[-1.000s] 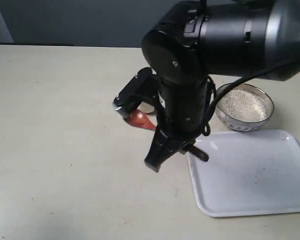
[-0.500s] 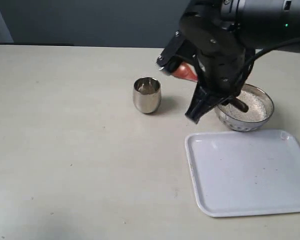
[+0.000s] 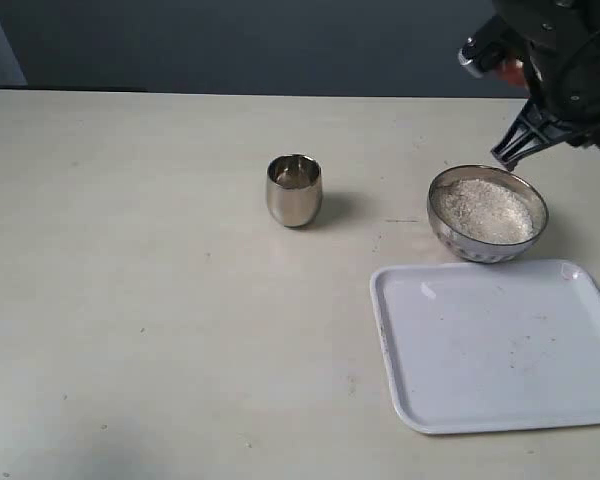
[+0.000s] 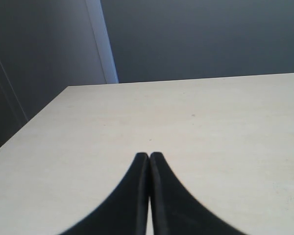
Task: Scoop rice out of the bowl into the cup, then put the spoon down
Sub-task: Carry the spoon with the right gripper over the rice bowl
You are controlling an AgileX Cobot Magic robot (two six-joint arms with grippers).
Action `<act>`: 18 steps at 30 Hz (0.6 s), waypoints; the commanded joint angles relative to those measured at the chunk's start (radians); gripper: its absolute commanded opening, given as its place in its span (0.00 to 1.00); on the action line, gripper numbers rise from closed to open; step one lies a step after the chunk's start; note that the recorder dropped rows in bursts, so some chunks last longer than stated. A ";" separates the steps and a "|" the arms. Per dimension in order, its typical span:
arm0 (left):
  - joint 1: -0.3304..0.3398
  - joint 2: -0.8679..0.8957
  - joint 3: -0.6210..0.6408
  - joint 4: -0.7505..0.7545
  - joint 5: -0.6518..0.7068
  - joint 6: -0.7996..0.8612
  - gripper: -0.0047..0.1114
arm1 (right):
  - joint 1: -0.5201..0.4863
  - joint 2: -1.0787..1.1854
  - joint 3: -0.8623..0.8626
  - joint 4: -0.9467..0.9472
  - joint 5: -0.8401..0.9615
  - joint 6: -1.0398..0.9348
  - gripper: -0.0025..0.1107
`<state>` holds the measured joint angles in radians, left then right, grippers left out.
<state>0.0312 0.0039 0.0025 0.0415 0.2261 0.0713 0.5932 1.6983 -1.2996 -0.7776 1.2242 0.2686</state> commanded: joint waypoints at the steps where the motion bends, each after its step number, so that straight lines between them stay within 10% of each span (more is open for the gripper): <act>1: -0.005 -0.004 -0.003 0.000 -0.011 -0.005 0.04 | -0.004 -0.006 0.001 -0.205 -0.003 0.158 0.02; 11: -0.005 -0.004 -0.003 0.000 -0.011 -0.005 0.04 | -0.004 -0.176 0.001 -0.080 -0.247 0.357 0.02; 18: -0.005 -0.004 -0.003 0.000 -0.011 -0.005 0.04 | -0.009 -0.260 0.001 0.222 -0.282 -0.163 0.02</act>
<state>0.0312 0.0039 0.0025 0.0415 0.2261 0.0713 0.5932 1.4630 -1.2996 -0.6793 0.9255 0.3356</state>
